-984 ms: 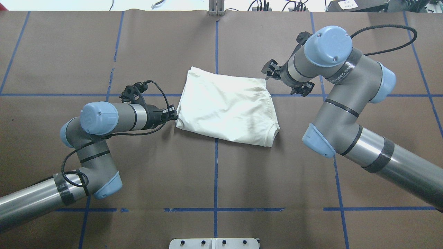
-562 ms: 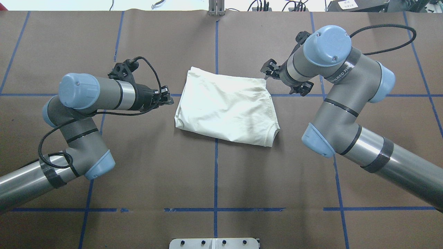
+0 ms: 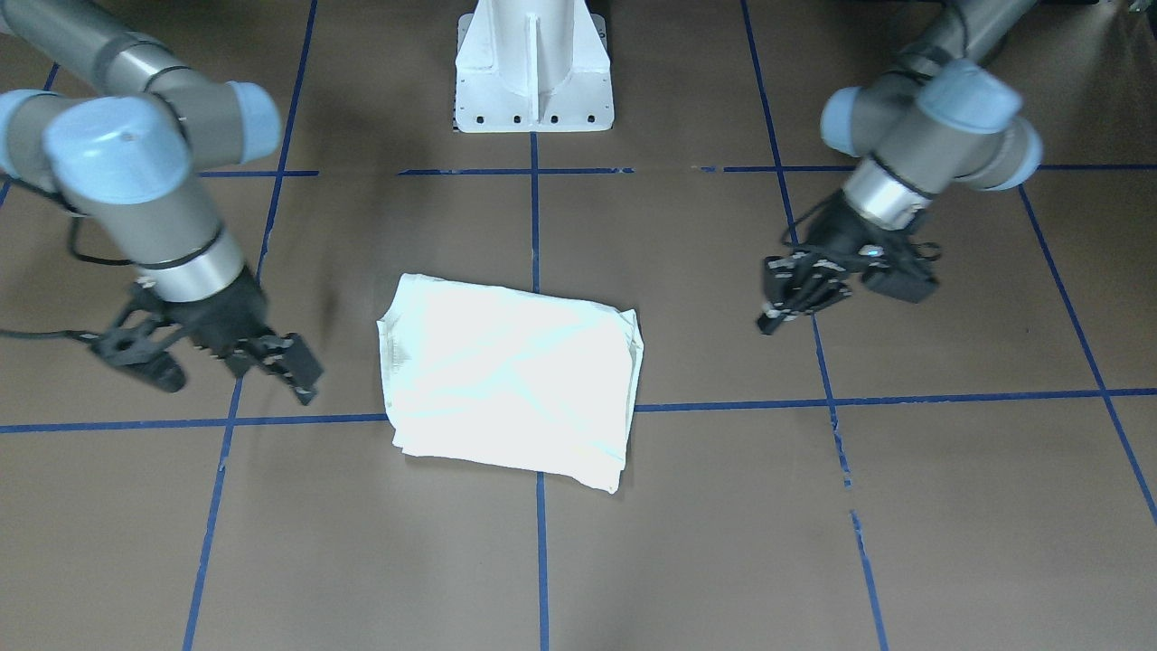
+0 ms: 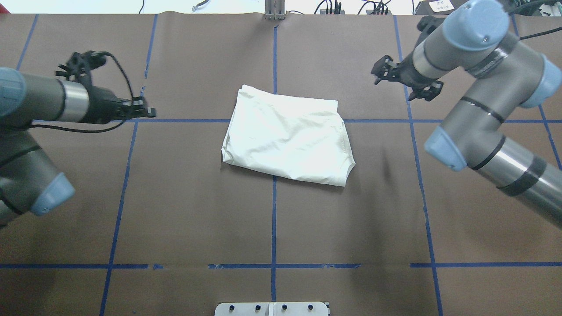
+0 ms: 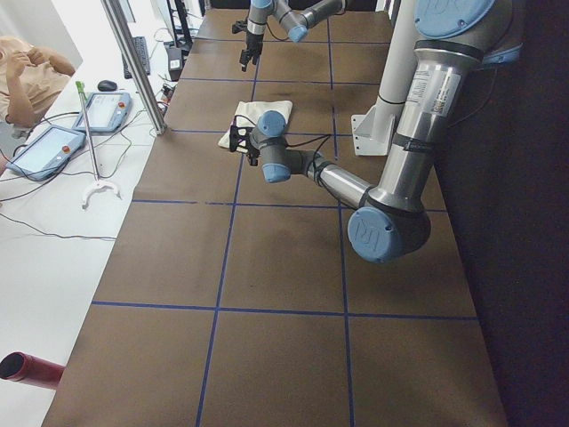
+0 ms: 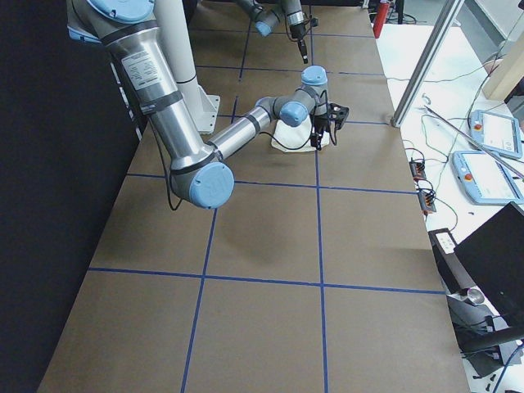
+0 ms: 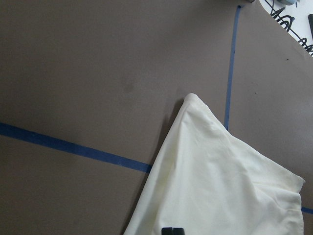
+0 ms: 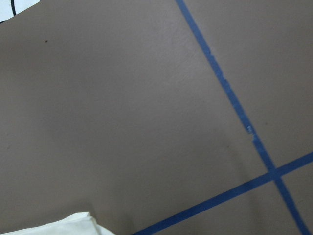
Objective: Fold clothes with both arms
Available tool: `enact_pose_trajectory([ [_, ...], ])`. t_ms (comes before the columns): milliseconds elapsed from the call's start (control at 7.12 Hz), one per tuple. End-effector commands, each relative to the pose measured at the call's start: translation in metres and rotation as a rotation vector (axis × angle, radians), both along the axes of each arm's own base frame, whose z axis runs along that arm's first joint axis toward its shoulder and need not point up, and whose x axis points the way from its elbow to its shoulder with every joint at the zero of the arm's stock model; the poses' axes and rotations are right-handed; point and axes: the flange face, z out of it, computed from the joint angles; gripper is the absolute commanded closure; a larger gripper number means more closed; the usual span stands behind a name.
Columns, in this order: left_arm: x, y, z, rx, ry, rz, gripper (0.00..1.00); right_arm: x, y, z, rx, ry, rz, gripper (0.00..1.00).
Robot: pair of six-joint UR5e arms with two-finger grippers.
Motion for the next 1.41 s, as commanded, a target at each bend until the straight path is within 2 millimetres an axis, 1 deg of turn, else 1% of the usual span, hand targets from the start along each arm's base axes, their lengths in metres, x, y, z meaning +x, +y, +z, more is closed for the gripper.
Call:
enact_pose_trajectory([
  [0, -0.153, -0.012, 0.094, 0.218, -0.246, 0.025, 0.89, 0.159, -0.026, 0.074, 0.116, 0.045, -0.144, 0.01],
  [141, -0.213, -0.021, 0.117, 0.256, -0.386, 0.023, 0.68, 0.228, -0.023, 0.121, 0.165, 0.068, -0.204, 0.01],
  [281, -0.27, -0.029, 0.119, 0.262, -0.505, 0.04, 0.56, 0.266, -0.009, 0.162, 0.196, 0.113, -0.289, 0.01],
  [422, -0.322, -0.03, 0.13, 0.209, -0.606, 0.116, 0.31, 0.306, 0.012, 0.199, 0.219, 0.152, -0.375, 0.0],
  [562, -0.343, -0.032, 0.15, 0.093, -0.625, 0.261, 0.0, 0.333, 0.037, 0.237, 0.174, 0.14, -0.441, 0.0],
  [703, -0.342, -0.003, 0.154, 0.015, -0.55, 0.324, 0.0, 0.338, 0.053, 0.248, 0.176, 0.104, -0.471, 0.0],
  [843, -0.339, 0.03, 0.193, -0.053, -0.483, 0.358, 0.0, 0.338, 0.058, 0.255, 0.166, 0.106, -0.471, 0.0],
  [984, -0.339, 0.036, 0.192, -0.056, -0.459, 0.358, 0.0, 0.339, 0.063, 0.258, 0.155, 0.1, -0.464, 0.0],
  [1265, -0.338, 0.037, 0.188, -0.044, -0.443, 0.359, 0.0, 0.338, 0.065, 0.26, 0.152, 0.094, -0.463, 0.0],
])
